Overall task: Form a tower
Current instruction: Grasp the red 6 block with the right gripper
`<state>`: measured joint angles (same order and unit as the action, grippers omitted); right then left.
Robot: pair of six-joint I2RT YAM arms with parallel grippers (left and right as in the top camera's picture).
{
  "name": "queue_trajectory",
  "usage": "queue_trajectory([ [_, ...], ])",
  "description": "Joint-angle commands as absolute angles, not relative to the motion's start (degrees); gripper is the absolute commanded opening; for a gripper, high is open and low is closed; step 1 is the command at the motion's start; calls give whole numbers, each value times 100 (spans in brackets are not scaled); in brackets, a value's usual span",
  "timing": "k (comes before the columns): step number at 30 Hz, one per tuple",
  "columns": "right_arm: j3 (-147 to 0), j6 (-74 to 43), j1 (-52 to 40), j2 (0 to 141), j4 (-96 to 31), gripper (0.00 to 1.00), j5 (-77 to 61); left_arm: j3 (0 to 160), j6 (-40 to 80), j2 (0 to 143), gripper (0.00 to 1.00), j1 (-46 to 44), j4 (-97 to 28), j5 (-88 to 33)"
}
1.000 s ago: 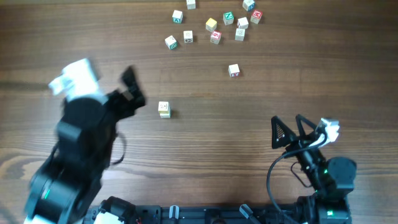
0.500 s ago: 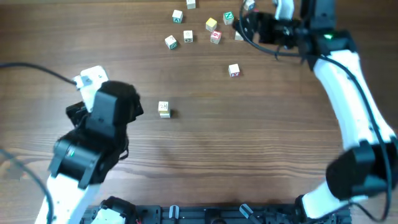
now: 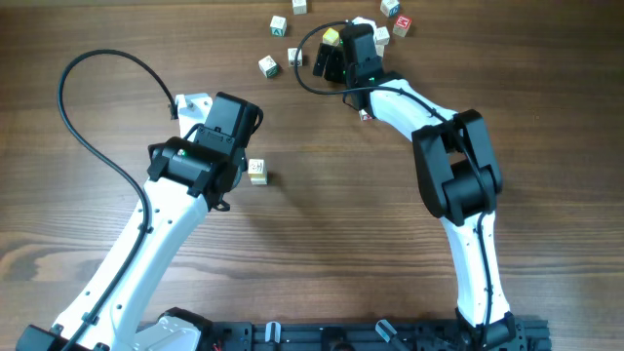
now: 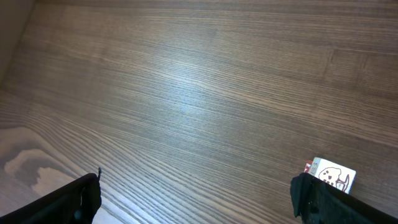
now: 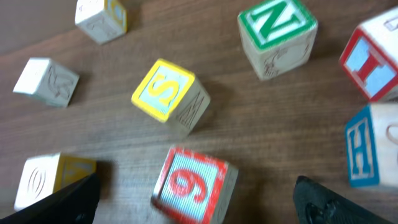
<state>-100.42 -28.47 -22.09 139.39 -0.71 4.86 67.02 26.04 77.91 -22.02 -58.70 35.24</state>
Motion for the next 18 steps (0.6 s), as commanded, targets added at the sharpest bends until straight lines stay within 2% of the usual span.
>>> queue_trajectory([
  [1,-10180,-2842,-2217,14317,388,100,742,6670,2617,7813,100,-2196,-5854,3520],
  [3,-10180,-2696,-2274,14516,766,99,491,6670,2617,7813,100,-2196,-5846,3522],
  [4,-10180,-2696,-2305,14573,751,95,493,6670,2617,7813,100,-2196,-5817,3520],
  [5,-10178,-2694,-2342,14591,620,85,537,6670,2617,7813,100,-2196,-5793,3520],
  [6,-10178,-2696,-2366,14606,443,72,764,6670,2620,7813,100,-2196,-5767,3520],
  [7,-10200,-2641,-2366,14599,346,53,860,6670,2620,7813,100,-2198,-5765,3518],
  [8,-10283,-2622,-2359,14560,193,43,860,6670,2617,7813,100,-2196,-5767,3518],
  [12,-10855,-2093,-2357,13843,-832,19,639,6670,2620,7813,100,-2196,-5714,3498],
  [15,-11026,-1992,-2373,12752,-1911,12,502,6845,2617,7642,100,-1909,-5640,2906],
  [18,-11026,-2423,-2451,11563,-2998,12,-701,7404,2617,6899,100,-388,-5610,2064],
])
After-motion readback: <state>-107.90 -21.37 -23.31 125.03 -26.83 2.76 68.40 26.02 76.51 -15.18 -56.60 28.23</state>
